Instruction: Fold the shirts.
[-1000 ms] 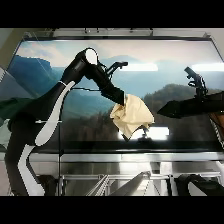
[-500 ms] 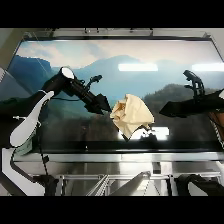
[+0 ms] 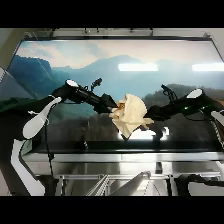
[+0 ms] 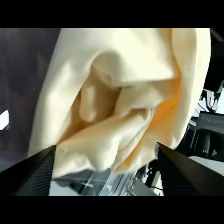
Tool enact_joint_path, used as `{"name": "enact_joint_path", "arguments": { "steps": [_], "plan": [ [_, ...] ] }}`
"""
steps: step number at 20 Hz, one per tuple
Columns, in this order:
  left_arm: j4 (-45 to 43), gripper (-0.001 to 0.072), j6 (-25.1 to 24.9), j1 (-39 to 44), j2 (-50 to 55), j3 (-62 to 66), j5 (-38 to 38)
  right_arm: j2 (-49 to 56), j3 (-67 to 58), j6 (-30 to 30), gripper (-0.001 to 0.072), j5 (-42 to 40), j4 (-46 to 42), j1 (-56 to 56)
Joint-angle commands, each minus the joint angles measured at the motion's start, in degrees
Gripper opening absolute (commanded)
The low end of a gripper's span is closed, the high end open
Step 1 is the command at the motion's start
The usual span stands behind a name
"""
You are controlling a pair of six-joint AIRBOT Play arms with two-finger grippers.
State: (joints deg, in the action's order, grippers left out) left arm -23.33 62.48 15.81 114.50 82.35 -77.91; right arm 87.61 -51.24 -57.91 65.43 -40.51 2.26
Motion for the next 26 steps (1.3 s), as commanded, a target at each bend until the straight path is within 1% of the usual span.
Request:
{"name": "enact_joint_path", "arguments": {
  "steps": [1, 2, 3, 4, 5, 7, 9, 12, 14, 18, 19, 21, 23, 25, 26],
  "plan": [
    [0.8, 0.0354, 1.2, 2.6, 3.9, 5.0, 0.1, 4.3, 0.0, 8.1, 0.0306, 1.1, 9.1, 0.0],
    [0.9, 0.0227, 1.1, 3.5, 4.9, 6.2, -0.7, 4.2, 0.0, 10.3, 0.0227, 2.6, 11.3, 0.0],
    [0.9, 0.0117, 1.2, 4.3, 6.0, 7.6, -2.2, 4.0, -0.1, 12.4, 0.012, 4.5, 13.6, 0.2],
    [0.8, 0.0021, 1.0, 5.0, 7.0, 9.0, -4.3, 3.7, -0.1, 13.4, 0.0079, 6.1, 15.3, 0.4],
    [0.8, 0.002, 1.0, 5.3, 7.4, 9.9, -5.8, 3.1, -0.2, 14.5, 0.0018, 7.8, 16.9, 0.8],
    [0.8, 0.002, 1.0, 5.3, 6.8, 11.1, -6.8, 1.9, -1.1, 14.4, 0.0017, 9.6, 17.3, 2.0],
    [0.8, 0.002, 1.0, 4.4, 4.5, 11.2, -6.1, -0.3, -1.6, 14.4, 0.0017, 10.3, 17.8, 4.0],
    [0.4, 0.002, 1.0, 1.4, -1.0, 11.2, -5.4, -5.2, -2.0, 14.5, 0.0017, 12.1, 23.5, 8.8],
    [0.4, 0.0019, 1.0, -1.4, -5.4, 11.2, -4.3, -8.5, -2.8, 15.4, 0.0017, 16.1, 31.0, 12.4],
    [0.5, 0.0019, 1.0, -6.7, -15.1, 11.2, -2.4, -15.7, -3.6, 19.1, 0.0017, 23.5, 56.0, 17.3],
    [0.6, 0.0019, 1.0, -7.9, -17.3, 11.2, -2.1, -17.2, -4.1, 19.1, 0.0017, 24.1, 60.5, 17.9],
    [0.7, 0.002, 1.0, -10.8, -22.3, 11.2, -1.8, -19.7, -5.5, 19.2, 0.0017, 24.0, 66.2, 18.4],
    [0.6, 0.0021, 1.0, -13.3, -26.8, 11.2, -1.4, -21.7, -6.8, 19.8, 0.0017, 23.9, 68.0, 18.2],
    [0.6, 0.0024, 0.5, -15.1, -30.7, 11.2, -1.4, -23.3, -7.0, 19.8, 0.0017, 23.7, 65.2, 16.7],
    [0.5, 0.0024, 0.5, -15.8, -32.1, 11.2, -1.6, -23.6, -7.0, 19.5, 0.0017, 23.4, 62.2, 15.3]
  ]
}}
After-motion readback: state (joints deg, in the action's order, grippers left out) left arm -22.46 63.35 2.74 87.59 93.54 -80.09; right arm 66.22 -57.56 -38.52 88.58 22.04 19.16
